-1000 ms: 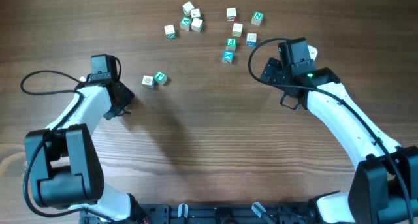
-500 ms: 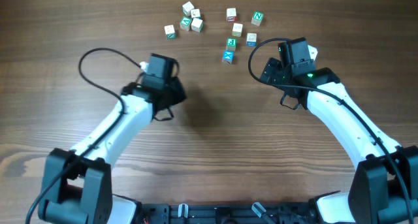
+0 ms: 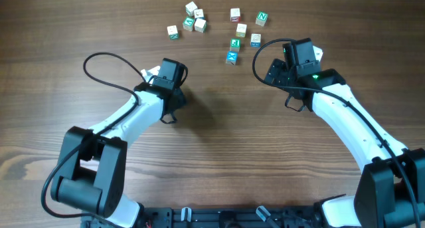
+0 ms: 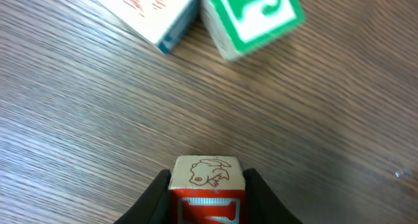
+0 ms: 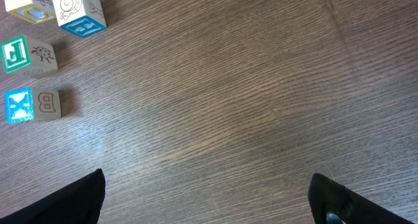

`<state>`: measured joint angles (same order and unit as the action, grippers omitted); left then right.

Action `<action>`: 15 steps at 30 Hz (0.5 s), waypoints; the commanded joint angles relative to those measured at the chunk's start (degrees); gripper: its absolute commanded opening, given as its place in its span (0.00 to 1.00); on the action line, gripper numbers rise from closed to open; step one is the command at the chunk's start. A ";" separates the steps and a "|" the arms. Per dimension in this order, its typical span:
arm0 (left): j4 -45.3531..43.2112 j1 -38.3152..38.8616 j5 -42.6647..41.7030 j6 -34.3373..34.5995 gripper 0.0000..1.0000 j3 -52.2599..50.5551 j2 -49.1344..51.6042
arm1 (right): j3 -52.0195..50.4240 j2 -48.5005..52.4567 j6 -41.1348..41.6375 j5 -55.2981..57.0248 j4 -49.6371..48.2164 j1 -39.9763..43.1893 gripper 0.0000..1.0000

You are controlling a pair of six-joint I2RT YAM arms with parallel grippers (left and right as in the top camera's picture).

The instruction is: Form a circle

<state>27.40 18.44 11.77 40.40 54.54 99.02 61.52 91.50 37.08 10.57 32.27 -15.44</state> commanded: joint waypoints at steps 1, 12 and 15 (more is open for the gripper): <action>0.17 -2.84 1.77 0.76 0.23 -0.22 0.44 | -0.04 -0.42 0.50 1.05 -0.11 -0.07 1.00; -0.48 -4.04 0.28 -1.55 0.29 -0.22 0.46 | -0.04 -0.42 0.48 1.05 -0.11 -0.07 1.00; -1.90 -4.04 -0.24 -4.13 0.31 -0.22 0.46 | -0.04 -0.42 0.48 1.05 -0.11 -0.07 1.00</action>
<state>26.70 14.55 12.14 39.42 54.54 99.02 61.52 91.48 37.08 10.57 32.27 -15.44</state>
